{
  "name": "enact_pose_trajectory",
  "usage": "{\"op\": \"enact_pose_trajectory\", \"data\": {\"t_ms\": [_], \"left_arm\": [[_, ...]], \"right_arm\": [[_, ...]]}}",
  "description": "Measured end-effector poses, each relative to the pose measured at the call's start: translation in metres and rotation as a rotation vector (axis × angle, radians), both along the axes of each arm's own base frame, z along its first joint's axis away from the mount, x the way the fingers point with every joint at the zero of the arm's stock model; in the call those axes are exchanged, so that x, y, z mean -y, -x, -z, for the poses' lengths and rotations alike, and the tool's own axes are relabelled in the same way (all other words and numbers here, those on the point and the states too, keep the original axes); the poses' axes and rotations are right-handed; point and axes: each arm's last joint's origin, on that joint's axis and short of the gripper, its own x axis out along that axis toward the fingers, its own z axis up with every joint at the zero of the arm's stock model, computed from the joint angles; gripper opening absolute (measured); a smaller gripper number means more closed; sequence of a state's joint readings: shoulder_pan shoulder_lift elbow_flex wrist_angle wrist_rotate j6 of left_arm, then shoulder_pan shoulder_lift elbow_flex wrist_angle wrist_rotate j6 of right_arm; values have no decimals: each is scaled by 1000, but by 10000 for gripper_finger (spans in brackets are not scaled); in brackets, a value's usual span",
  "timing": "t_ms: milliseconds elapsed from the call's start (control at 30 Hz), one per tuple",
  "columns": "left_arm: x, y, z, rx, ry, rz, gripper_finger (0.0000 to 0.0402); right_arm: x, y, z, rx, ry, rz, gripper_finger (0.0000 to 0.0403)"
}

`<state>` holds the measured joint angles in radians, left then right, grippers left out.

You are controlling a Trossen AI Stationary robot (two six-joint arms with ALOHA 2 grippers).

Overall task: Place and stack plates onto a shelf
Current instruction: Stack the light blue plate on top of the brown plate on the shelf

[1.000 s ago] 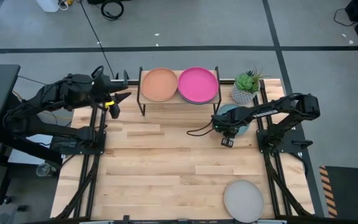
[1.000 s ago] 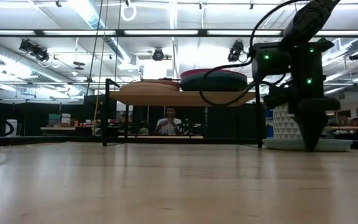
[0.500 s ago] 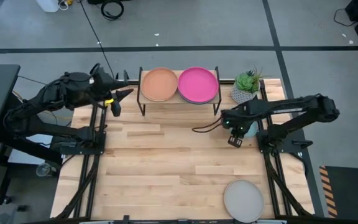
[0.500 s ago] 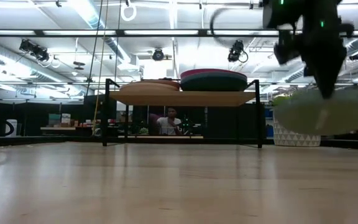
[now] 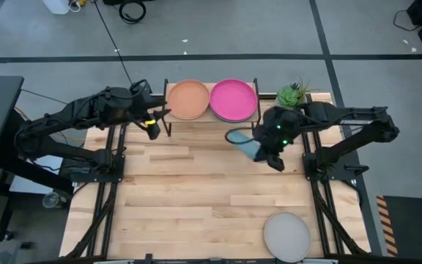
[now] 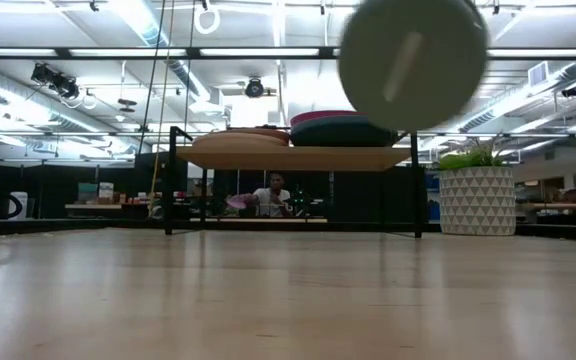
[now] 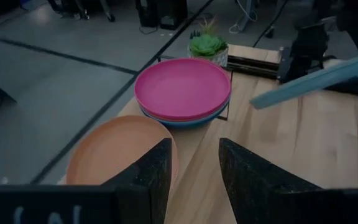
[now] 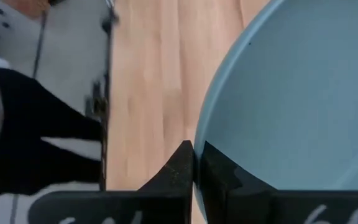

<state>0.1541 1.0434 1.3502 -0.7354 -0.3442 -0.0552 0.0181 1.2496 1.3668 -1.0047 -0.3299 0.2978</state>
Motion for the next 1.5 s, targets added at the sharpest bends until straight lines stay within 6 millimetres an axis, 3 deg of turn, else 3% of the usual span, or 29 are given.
{"op": "enact_pose_trajectory", "data": {"t_ms": [167,400,600,733,900,1233,1500], "left_arm": [[-3,6,-2,53,68,-53,141],[-1,32,-15,219,218,-84,141],[5,54,-28,367,329,7,141],[9,65,-40,493,332,56,141],[11,75,-46,553,316,69,141],[13,77,-46,543,332,119,141],[14,77,-42,497,346,122,141]], "right_arm": [[0,-38,-20,83,92,-73,28],[6,-86,-44,230,240,-209,23],[31,-121,-51,334,512,-177,27],[58,-150,-42,395,657,-116,28],[89,-176,-13,334,726,-58,24],[122,-197,34,177,812,-64,29],[132,-193,43,108,783,-73,72]]}}
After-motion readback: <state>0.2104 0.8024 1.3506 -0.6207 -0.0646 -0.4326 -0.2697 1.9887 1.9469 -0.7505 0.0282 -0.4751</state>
